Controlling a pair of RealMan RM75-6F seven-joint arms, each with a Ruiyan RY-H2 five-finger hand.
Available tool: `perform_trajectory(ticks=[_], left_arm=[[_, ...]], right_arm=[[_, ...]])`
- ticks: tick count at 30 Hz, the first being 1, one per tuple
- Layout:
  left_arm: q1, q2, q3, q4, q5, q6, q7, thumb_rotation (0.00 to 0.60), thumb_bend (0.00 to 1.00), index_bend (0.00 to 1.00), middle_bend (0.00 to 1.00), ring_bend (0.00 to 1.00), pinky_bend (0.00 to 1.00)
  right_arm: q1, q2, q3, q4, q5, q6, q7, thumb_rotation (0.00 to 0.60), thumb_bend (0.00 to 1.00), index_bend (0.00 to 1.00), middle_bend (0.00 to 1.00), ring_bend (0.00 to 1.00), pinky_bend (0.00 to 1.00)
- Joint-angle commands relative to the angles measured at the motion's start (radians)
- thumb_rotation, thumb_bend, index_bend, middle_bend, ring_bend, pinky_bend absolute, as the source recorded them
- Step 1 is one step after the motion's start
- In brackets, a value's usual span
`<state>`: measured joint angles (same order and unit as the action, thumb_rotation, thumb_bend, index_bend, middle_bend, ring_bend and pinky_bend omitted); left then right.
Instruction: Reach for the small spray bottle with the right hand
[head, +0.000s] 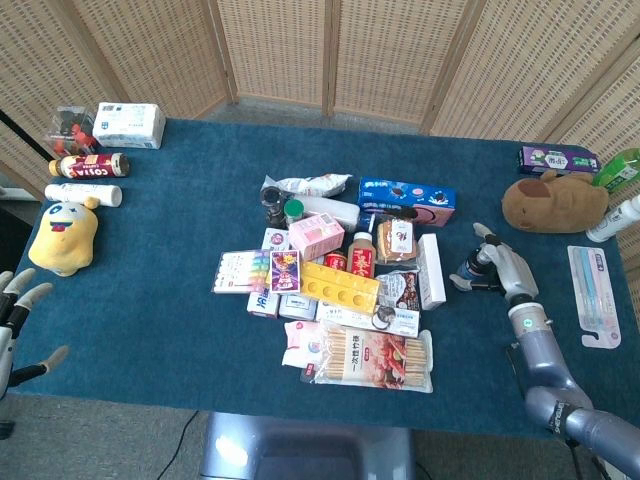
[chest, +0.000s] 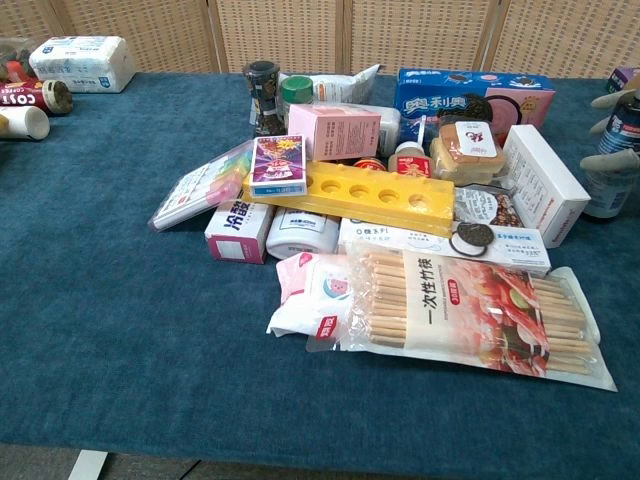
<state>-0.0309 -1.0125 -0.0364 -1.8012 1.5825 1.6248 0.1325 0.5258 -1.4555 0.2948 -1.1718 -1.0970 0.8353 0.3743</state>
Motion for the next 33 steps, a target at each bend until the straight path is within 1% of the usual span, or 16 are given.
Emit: perform_trajectory(ticks=[1, 2, 3, 4, 9, 13, 19, 23, 27, 33], left_arm=[[0.004, 0.002, 0.001, 0.003, -0.001, 0.003, -0.002, 0.554, 0.19, 0.20, 0.12, 0.02, 0.00], [0.006, 0.002, 0.001, 0.004, -0.001, 0.004, -0.003, 0.553, 0.19, 0.20, 0.12, 0.02, 0.00], [0.006, 0.002, 0.001, 0.005, -0.001, 0.004, -0.004, 0.552, 0.19, 0.20, 0.12, 0.02, 0.00], [0.007, 0.002, 0.001, 0.006, -0.001, 0.004, -0.005, 0.553, 0.19, 0.20, 0.12, 0.02, 0.00], [0.004, -0.008, -0.001, 0.015, 0.001, -0.001, -0.008, 0.554, 0.19, 0.20, 0.12, 0.02, 0.00], [0.000, -0.016, 0.000, 0.016, 0.005, -0.009, -0.007, 0.553, 0.19, 0.20, 0.12, 0.02, 0.00], [-0.004, -0.022, 0.009, 0.010, 0.021, -0.020, 0.006, 0.554, 0.19, 0.20, 0.12, 0.02, 0.00], [-0.004, -0.024, 0.012, 0.004, 0.034, -0.018, 0.015, 0.555, 0.19, 0.20, 0.12, 0.02, 0.00], [-0.005, -0.024, 0.013, 0.002, 0.043, -0.017, 0.014, 0.556, 0.19, 0.20, 0.13, 0.02, 0.00], [0.001, -0.026, 0.015, 0.013, 0.054, -0.005, -0.001, 0.555, 0.19, 0.20, 0.13, 0.02, 0.00]], right_arm=[[0.002, -0.044, 0.026, 0.045, 0.004, 0.052, 0.026, 0.600, 0.04, 0.53, 0.86, 0.99, 0.79], [0.000, -0.051, 0.028, 0.054, 0.001, 0.066, 0.027, 0.600, 0.04, 0.58, 0.94, 1.00, 0.82], [-0.003, -0.053, 0.030, 0.058, 0.000, 0.075, 0.030, 0.600, 0.05, 0.62, 0.97, 1.00, 0.82], [-0.007, -0.054, 0.032, 0.060, -0.002, 0.085, 0.032, 0.600, 0.05, 0.64, 0.99, 1.00, 0.83], [-0.035, -0.039, 0.031, 0.046, -0.030, 0.150, 0.043, 0.600, 0.06, 0.66, 0.99, 1.00, 0.82], [-0.062, -0.009, 0.039, -0.004, -0.054, 0.217, 0.047, 0.600, 0.06, 0.66, 0.99, 1.00, 0.83], [-0.093, 0.061, 0.080, -0.143, -0.064, 0.306, 0.044, 0.600, 0.06, 0.66, 0.99, 1.00, 0.82], [-0.105, 0.093, 0.113, -0.237, -0.057, 0.367, 0.010, 0.600, 0.06, 0.67, 1.00, 1.00, 0.82], [-0.121, 0.121, 0.163, -0.367, -0.024, 0.414, 0.020, 0.600, 0.05, 0.70, 1.00, 1.00, 0.82], [-0.139, 0.159, 0.175, -0.485, -0.036, 0.463, -0.017, 0.600, 0.05, 0.70, 1.00, 1.00, 0.82]])
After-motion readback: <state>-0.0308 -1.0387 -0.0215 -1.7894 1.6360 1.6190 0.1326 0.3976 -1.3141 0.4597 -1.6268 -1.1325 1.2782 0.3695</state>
